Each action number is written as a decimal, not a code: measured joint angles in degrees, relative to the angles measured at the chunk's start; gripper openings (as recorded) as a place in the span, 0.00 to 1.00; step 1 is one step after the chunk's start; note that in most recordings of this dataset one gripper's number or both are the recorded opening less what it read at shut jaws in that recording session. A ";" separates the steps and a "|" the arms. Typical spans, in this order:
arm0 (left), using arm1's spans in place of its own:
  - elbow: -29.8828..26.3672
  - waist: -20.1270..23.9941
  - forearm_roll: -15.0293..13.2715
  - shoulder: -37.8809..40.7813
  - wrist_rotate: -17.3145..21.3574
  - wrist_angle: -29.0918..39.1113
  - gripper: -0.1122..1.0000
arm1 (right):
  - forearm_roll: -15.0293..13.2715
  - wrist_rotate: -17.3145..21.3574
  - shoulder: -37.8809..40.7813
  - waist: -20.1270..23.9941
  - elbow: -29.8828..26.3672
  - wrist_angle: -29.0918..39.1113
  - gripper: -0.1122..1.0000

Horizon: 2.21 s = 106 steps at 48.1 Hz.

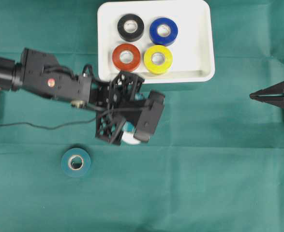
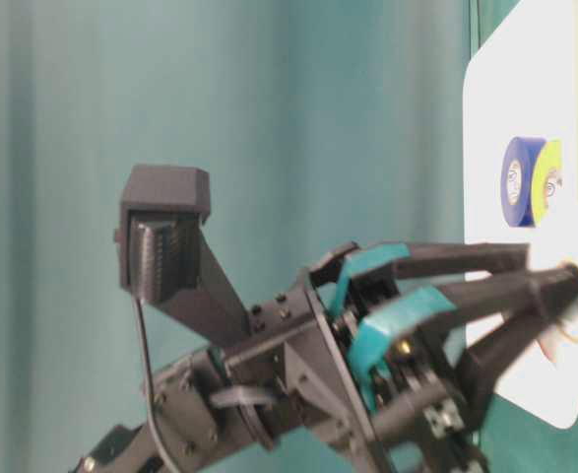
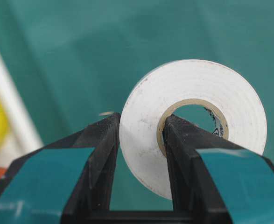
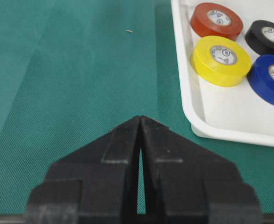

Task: Put the tape into the white case with the left arm.
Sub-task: 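Carry the white tape into the tray's right side, then release the white tape and withdraw the left gripper leftward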

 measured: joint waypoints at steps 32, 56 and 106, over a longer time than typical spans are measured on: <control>-15.38 12.92 0.35 12.39 8.88 -0.70 0.33 | 0.00 0.00 -0.09 0.00 0.00 0.00 0.02; -28.56 14.41 0.26 21.88 8.70 -0.62 0.33 | 0.00 0.09 -0.09 0.00 0.09 0.00 0.02; -21.97 11.78 0.18 16.70 8.17 0.35 0.94 | 0.09 0.00 -0.09 0.00 0.09 0.00 0.02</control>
